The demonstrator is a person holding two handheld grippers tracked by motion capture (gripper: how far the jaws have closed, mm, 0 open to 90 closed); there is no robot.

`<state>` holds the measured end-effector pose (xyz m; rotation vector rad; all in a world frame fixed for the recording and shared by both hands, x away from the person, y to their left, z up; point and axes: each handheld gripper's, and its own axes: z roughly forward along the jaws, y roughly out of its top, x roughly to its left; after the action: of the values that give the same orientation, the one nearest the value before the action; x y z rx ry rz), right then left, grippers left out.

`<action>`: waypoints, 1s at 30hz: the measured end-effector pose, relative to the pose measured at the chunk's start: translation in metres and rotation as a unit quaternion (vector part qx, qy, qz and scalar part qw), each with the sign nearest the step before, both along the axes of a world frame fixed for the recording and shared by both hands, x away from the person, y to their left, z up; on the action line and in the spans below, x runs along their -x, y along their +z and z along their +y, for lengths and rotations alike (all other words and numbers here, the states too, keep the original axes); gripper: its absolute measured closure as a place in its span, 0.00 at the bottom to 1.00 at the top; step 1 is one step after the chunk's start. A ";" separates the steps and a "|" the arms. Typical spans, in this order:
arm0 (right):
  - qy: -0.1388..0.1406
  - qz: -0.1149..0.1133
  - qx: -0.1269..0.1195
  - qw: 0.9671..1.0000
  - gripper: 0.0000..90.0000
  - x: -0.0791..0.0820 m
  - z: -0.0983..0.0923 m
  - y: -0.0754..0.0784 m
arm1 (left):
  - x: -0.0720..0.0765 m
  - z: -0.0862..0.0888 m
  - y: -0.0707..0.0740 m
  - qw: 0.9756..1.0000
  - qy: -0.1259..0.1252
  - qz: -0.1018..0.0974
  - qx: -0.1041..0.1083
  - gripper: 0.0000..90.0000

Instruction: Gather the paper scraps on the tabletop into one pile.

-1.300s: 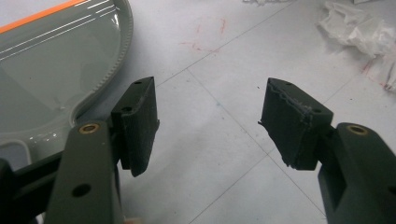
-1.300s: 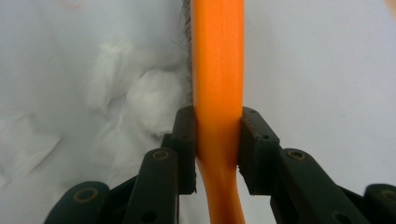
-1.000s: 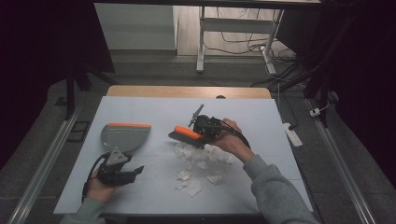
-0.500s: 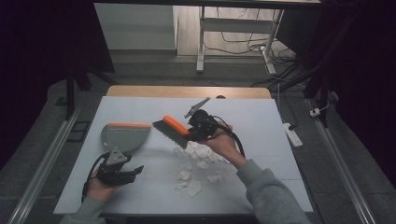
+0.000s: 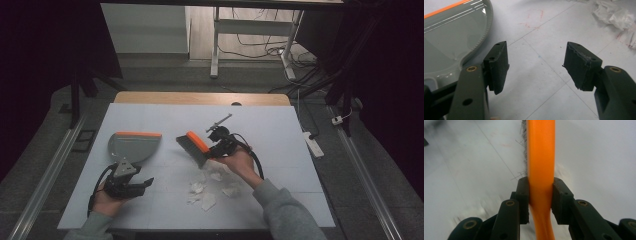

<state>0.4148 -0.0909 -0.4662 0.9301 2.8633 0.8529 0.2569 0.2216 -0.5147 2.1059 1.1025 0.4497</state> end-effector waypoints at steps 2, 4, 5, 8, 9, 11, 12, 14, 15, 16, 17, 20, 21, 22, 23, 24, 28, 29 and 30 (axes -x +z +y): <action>-0.009 -0.005 -0.001 1.000 0.78 0.003 -0.012 0.005 | 0.000 -0.002 0.000 1.000 -0.002 0.000 -0.002 0.41; -0.009 -0.010 -0.011 1.000 0.78 0.006 -0.021 0.013 | 0.000 -0.003 0.000 1.000 -0.002 0.000 -0.004 0.41; -0.009 -0.014 -0.018 1.000 0.78 0.009 -0.023 0.019 | 0.000 -0.002 0.001 1.000 -0.002 0.000 -0.003 0.41; 0.008 -0.032 -0.038 0.999 0.78 0.021 -0.025 0.038 | 0.000 -0.001 0.001 1.000 0.002 -0.001 -0.002 0.41; 0.016 -0.037 -0.044 0.998 0.78 0.026 -0.025 0.045 | 0.000 0.000 0.001 1.000 0.003 0.000 -0.001 0.41; 0.029 -0.040 -0.051 0.997 0.78 0.037 -0.022 0.056 | 0.001 0.001 0.001 1.000 0.005 0.000 0.000 0.41; 0.041 -0.041 -0.053 0.997 0.78 0.042 -0.021 0.059 | 0.001 0.002 0.001 1.000 0.006 -0.001 0.000 0.41; 0.059 -0.031 -0.051 0.996 0.78 0.053 -0.017 0.059 | 0.001 0.002 0.001 1.000 0.007 0.000 0.000 0.41; 0.069 -0.023 -0.048 0.996 0.78 0.058 -0.015 0.057 | 0.001 0.003 0.001 1.000 0.007 -0.001 0.000 0.41; 0.081 -0.015 -0.045 0.996 0.78 0.063 -0.013 0.053 | 0.001 0.002 0.002 1.000 0.006 -0.001 0.001 0.41; 0.089 -0.004 -0.040 0.995 0.78 0.069 -0.011 0.049 | 0.001 0.002 0.002 1.000 0.006 -0.001 0.001 0.41; 0.119 0.018 -0.029 0.992 0.78 0.084 -0.008 0.036 | 0.001 0.002 0.001 1.000 0.006 0.002 0.000 0.41; 0.129 0.022 -0.026 0.991 0.78 0.090 -0.007 0.033 | 0.001 0.002 0.001 1.000 0.006 0.002 0.000 0.41; 0.136 0.028 -0.022 0.990 0.78 0.095 -0.006 0.030 | 0.001 0.002 0.001 1.000 0.007 0.002 0.000 0.41; 0.146 0.033 -0.016 0.989 0.78 0.099 -0.005 0.027 | 0.001 0.003 0.001 1.000 0.007 0.002 0.000 0.41; 0.154 0.040 -0.010 0.987 0.78 0.104 -0.004 0.024 | 0.001 0.003 0.001 1.000 0.007 0.001 0.000 0.41; 0.181 0.067 0.010 0.981 0.78 0.118 0.001 0.012 | 0.001 0.001 0.002 1.000 0.005 -0.001 0.001 0.41; 0.182 0.068 0.020 0.981 0.78 0.121 0.003 0.010 | 0.001 0.001 0.002 1.000 0.005 -0.001 0.000 0.41; 0.187 0.064 0.033 0.980 0.78 0.121 0.004 0.008 | 0.001 0.001 0.002 1.000 0.005 0.000 -0.001 0.41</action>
<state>0.2937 -0.0865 -0.4583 0.4604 3.2140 0.7322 0.2558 0.2226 -0.5131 2.1026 1.1126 0.4562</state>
